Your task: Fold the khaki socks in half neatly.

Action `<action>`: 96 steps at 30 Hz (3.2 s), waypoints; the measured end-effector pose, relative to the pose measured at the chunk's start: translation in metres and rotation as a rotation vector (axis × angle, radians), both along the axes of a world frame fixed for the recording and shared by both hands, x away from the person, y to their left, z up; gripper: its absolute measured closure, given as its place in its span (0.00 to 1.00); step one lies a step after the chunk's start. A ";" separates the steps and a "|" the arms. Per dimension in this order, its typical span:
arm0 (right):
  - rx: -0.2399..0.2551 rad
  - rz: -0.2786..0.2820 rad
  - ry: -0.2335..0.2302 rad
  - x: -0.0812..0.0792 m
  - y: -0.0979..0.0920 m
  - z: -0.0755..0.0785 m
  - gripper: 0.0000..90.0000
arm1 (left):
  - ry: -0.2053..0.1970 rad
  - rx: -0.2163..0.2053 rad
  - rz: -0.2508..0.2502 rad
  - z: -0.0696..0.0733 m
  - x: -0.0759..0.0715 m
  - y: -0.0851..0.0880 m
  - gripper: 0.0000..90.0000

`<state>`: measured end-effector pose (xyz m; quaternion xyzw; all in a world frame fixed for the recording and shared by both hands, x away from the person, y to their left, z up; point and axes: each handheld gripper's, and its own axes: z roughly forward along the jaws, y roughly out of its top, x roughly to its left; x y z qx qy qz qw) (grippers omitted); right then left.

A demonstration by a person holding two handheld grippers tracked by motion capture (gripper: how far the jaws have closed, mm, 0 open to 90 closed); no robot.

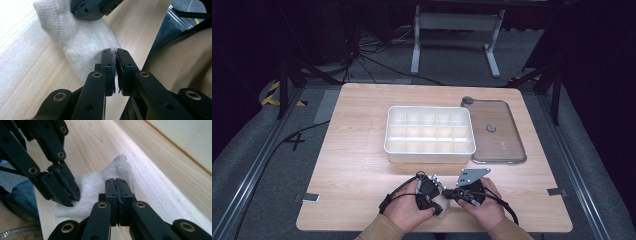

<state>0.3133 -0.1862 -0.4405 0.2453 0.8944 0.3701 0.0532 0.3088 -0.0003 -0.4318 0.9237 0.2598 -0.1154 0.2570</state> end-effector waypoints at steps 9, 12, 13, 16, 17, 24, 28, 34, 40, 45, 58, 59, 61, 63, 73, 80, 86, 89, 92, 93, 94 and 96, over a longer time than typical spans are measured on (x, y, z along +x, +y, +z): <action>-0.022 -0.007 0.013 0.002 -0.001 -0.005 1.00 | 0.016 -0.002 0.002 -0.004 0.002 0.000 0.99; -0.027 -0.011 0.020 0.001 -0.002 -0.005 1.00 | 0.015 -0.004 0.002 -0.004 0.002 -0.001 0.99; -0.029 -0.012 0.022 0.001 -0.002 -0.004 0.99 | 0.015 -0.004 0.003 -0.004 0.002 -0.001 0.99; -0.026 -0.009 0.019 0.000 -0.003 -0.002 0.99 | 0.019 -0.003 0.008 -0.005 0.001 -0.001 0.99; -0.024 -0.014 0.022 0.000 -0.004 0.001 0.98 | 0.020 0.001 0.006 -0.004 0.001 -0.001 0.99; -0.036 -0.061 -0.023 -0.004 -0.011 0.016 0.87 | 0.023 0.001 0.004 -0.005 0.001 -0.001 0.99; 0.014 -0.096 -0.019 -0.005 -0.010 0.018 0.66 | 0.011 0.006 0.006 -0.005 -0.001 -0.002 0.99; 0.022 -0.116 -0.007 -0.003 -0.003 0.011 0.58 | 0.002 0.017 -0.004 -0.005 -0.003 -0.004 0.99; 0.025 -0.122 0.021 -0.002 0.003 0.005 0.53 | -0.003 0.012 0.001 -0.006 -0.005 -0.003 0.99; 0.030 -0.129 0.046 0.001 0.007 -0.001 0.49 | 0.003 0.024 -0.002 -0.007 -0.007 -0.002 0.99; 0.049 -0.143 0.114 0.005 0.010 -0.011 0.47 | 0.019 0.028 -0.017 -0.007 -0.008 0.000 0.95; 0.051 -0.145 0.119 0.006 0.010 -0.011 0.47 | 0.017 0.012 -0.014 -0.006 -0.008 0.002 0.94; 0.052 -0.145 0.134 0.007 0.010 -0.012 0.48 | 0.026 -0.007 -0.015 -0.001 -0.008 0.006 0.94; 0.060 -0.148 0.151 0.007 0.011 -0.013 0.48 | 0.014 -0.020 0.009 0.003 -0.007 0.011 0.94; 0.073 -0.158 0.208 0.011 0.012 -0.016 0.48 | 0.021 0.029 0.046 -0.002 -0.006 0.018 0.94; 0.087 -0.155 0.228 0.012 0.012 -0.017 0.54 | 0.018 0.028 0.045 -0.002 -0.005 0.019 0.93; 0.118 -0.152 0.280 0.013 0.010 -0.019 0.64 | 0.019 0.028 0.046 -0.002 -0.005 0.019 0.93; 0.140 -0.149 0.301 0.013 0.009 -0.021 0.69 | 0.017 0.028 0.045 -0.002 -0.005 0.019 0.93; 0.146 -0.137 0.298 0.013 0.009 -0.020 0.76 | 0.017 0.023 0.048 -0.002 -0.005 0.019 0.93; 0.140 -0.134 0.294 0.013 0.009 -0.019 0.77 | 0.017 0.029 0.051 -0.001 -0.006 0.019 0.93; 0.129 -0.128 0.274 0.012 0.009 -0.018 0.78 | 0.018 0.028 0.052 -0.001 -0.006 0.020 0.92; 0.122 -0.123 0.261 0.010 0.010 -0.016 0.80 | 0.015 0.023 0.047 -0.001 -0.005 0.020 0.92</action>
